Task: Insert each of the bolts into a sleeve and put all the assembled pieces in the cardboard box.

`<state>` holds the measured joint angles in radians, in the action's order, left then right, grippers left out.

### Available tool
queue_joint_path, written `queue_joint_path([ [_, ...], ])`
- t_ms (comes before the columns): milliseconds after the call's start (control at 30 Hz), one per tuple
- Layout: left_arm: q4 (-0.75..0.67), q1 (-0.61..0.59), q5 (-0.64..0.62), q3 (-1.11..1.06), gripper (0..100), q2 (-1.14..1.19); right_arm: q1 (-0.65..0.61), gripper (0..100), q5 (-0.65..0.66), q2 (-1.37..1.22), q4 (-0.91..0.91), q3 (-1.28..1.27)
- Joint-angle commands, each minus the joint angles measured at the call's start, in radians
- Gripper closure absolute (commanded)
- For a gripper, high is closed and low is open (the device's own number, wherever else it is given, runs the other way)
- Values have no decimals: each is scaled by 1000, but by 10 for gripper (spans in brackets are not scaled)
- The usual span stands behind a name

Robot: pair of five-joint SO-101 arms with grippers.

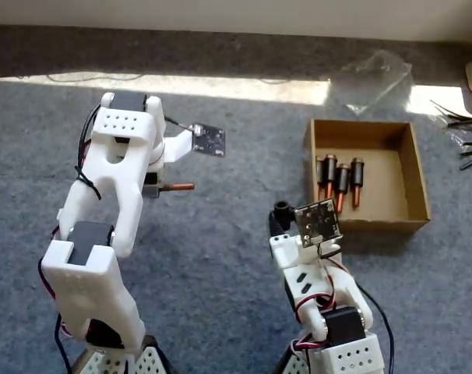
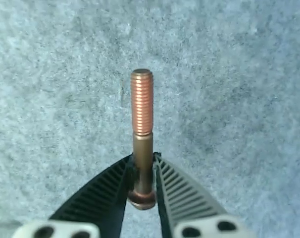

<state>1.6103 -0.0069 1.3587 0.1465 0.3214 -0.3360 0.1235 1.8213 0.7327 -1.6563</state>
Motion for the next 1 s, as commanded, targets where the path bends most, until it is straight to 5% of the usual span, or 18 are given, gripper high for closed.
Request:
queue_joint_path([
  [0, -68, 8, 236, 4, 991, -33, 12, 995, 3, 10, -5, 7],
  [300, -120, 39, 235, 13, 990, 153, 10, 995, 81, 10, -5, 5],
  [967, -121, 35, 233, 5, 934, 171, 10, 995, 86, 10, -5, 5],
])
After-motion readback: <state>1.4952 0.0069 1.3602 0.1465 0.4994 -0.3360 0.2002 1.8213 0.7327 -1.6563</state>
